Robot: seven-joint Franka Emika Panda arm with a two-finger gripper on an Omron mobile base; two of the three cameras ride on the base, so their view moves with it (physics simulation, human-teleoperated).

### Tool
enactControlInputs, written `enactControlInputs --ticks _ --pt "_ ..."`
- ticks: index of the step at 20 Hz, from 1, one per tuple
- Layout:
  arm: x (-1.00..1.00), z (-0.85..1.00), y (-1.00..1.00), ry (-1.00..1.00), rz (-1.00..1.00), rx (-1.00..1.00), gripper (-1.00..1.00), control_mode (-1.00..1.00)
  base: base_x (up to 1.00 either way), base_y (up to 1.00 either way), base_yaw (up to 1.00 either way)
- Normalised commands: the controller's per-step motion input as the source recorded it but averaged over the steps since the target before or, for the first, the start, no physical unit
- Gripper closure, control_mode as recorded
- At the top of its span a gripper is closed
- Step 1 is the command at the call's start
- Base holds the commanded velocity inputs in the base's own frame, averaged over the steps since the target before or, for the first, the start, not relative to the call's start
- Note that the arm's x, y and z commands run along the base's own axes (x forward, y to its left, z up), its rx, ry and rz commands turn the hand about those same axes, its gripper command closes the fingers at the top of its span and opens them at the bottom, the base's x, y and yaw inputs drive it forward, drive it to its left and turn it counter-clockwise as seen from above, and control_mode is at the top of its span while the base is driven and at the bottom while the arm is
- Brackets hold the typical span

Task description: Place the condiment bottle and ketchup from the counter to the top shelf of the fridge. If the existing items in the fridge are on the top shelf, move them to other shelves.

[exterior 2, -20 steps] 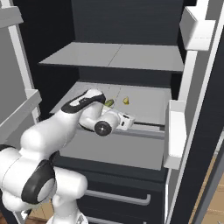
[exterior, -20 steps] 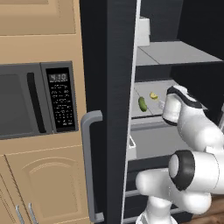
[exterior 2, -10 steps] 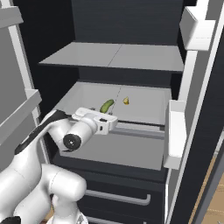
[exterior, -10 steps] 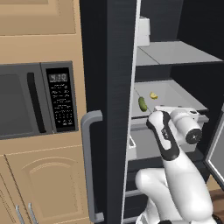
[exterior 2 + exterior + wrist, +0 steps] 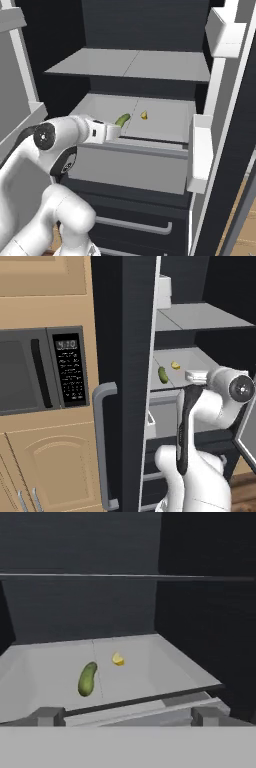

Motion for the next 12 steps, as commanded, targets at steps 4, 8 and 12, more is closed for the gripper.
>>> enactControlInputs --ticks 4,8,12 --pt "-1.0 0.57 0.0 0.6 0.16 0.0 -1.0 -1.0 0.0 0.0 0.0" --pt "-0.94 -0.06 0.14 0.32 0.27 0.0 -1.0 -1.0 0.0 0.0 0.0" --pt "-0.35 -0.19 0.46 0.16 0.15 0.03 -1.0 -1.0 0.0 0.0 0.0"
